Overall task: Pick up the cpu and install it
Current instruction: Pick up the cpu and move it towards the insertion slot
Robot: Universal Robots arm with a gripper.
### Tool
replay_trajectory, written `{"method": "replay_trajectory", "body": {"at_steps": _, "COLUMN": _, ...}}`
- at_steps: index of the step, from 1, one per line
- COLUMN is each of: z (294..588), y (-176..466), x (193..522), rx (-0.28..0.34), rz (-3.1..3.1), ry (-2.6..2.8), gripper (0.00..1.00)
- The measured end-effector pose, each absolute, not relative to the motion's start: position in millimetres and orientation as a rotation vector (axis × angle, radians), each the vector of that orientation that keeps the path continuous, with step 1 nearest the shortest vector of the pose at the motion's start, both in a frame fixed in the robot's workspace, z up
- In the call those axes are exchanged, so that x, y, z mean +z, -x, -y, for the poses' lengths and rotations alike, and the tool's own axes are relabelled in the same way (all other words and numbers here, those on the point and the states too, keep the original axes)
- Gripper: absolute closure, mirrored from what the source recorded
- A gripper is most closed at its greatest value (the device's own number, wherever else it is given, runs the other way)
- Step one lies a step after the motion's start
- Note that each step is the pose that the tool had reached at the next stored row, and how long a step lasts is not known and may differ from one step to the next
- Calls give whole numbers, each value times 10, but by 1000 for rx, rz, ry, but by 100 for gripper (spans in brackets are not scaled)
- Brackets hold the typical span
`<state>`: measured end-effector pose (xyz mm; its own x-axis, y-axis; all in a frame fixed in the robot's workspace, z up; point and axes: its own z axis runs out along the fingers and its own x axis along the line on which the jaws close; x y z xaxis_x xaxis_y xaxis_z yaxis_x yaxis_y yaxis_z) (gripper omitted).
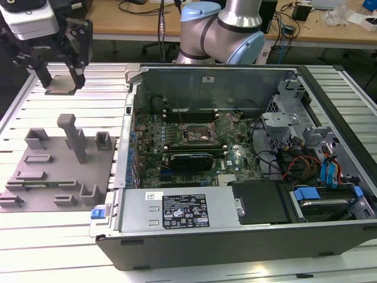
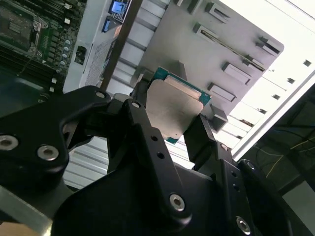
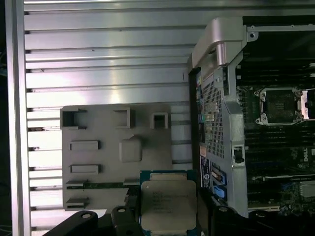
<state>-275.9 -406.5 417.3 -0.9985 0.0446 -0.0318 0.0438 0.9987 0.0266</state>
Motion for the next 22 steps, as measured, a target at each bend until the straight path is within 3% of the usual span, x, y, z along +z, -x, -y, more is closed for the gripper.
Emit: {"method": "replay_trajectory", "body": {"at_steps": 22, "z": 4065, "y": 2239, "x": 4173, "rx": 40, "rz": -3108, "ry": -69, "gripper": 45}}
